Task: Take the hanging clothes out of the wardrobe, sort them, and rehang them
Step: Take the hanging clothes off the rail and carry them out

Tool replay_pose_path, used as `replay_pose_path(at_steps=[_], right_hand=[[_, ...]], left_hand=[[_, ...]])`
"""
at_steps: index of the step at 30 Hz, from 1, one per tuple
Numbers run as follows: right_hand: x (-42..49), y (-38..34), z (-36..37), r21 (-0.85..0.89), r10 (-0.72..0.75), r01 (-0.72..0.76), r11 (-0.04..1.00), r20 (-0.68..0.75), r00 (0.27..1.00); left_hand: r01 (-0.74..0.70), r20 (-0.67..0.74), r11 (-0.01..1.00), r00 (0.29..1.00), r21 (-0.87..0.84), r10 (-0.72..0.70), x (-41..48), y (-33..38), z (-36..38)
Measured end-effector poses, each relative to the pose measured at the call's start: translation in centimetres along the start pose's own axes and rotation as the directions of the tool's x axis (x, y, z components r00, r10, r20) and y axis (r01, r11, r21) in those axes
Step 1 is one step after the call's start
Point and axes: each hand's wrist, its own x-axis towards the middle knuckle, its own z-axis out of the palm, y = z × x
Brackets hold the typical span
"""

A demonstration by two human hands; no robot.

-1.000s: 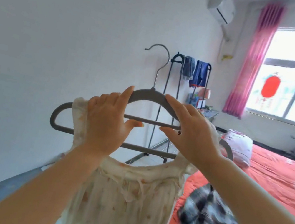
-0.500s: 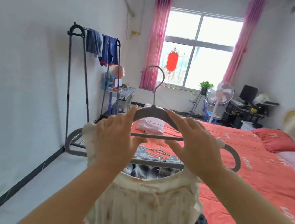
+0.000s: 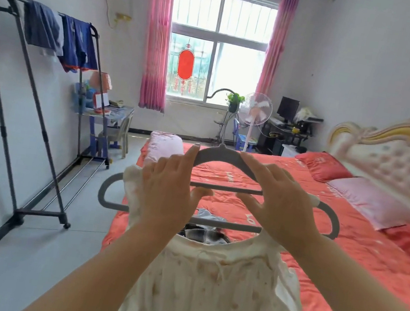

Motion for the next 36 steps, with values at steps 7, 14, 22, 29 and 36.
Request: replay_pose_path(at_steps=[7, 14, 22, 29, 36], right_hand=[[1.1, 3.5, 6.8, 0.054, 0.026, -0.027, 0.998, 0.021, 0.999], [3.8, 8.5, 18.6, 0.180, 0.042, -0.053, 0.982, 0.063, 0.997], [5.9, 14.5, 33.6, 0.333, 0.041, -0.091, 0.939, 0.155, 0.987], [6.9, 17.3, 47.7, 0.158, 0.111, -0.238, 0.958, 0.562, 0.819], [1.4, 15.6, 54.0, -0.047, 0.173, -0.321, 0.946, 0.911, 0.374]], left_hand=[[-0.016, 0.071, 1.000, 0.997, 0.017, 0.015, 2.6, -1.6, 6.4], [0.026, 0.133, 0.982, 0.990, 0.185, -0.051, 7.0, -4.0, 15.0], [0.092, 0.294, 0.972, 0.943, 0.218, -0.155, 11.1, -7.7, 27.6], [0.160, 0.309, 0.976, 0.930, 0.151, -0.200, 9.3, -13.1, 35.9], [0.293, 0.510, 0.923, 0.770, 0.250, -0.383, 4.9, -15.5, 38.6]])
